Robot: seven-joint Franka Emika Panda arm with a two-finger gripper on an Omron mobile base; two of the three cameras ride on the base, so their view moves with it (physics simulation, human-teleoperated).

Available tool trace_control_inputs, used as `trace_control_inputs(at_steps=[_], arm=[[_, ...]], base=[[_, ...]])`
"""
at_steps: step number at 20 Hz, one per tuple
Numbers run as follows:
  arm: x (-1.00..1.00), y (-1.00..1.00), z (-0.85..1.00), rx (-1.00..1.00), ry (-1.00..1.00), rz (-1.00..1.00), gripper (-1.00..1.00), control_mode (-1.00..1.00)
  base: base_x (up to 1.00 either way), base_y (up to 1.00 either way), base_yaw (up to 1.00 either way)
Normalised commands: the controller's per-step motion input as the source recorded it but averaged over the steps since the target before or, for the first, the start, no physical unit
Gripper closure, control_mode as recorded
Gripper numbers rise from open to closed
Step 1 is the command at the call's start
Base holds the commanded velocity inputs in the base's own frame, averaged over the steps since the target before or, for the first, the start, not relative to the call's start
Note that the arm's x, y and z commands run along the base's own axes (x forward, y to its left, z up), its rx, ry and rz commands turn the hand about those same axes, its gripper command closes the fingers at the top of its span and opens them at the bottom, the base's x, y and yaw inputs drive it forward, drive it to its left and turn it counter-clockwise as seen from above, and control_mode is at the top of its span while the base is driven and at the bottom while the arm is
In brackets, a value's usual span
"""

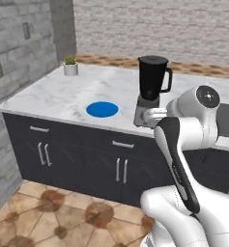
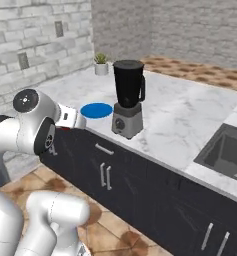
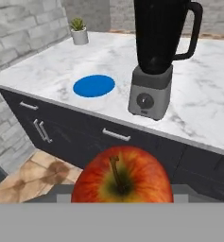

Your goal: Pick the apple and banana from the fridge and place them on the plate next to the blender to make a fruit smoothie.

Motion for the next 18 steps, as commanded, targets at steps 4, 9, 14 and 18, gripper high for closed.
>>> trace_control_inputs(at_steps=[4,9,14,18], arm=[[0.0,0.0,0.0,0.0,0.0,0.0,1.0,1.0],[0.0,0.0,0.0,0.0,0.0,0.0,1.0,1.0],[0.0,0.0,0.0,0.0,0.0,0.0,1.0,1.0],[0.0,0.0,0.0,0.0,0.0,0.0,1.0,1.0]], base=[[0.82,1.0,-0.45],[0.57,0.94,-0.44],[0.42,0.89,-0.45],[0.54,0.81,-0.42]])
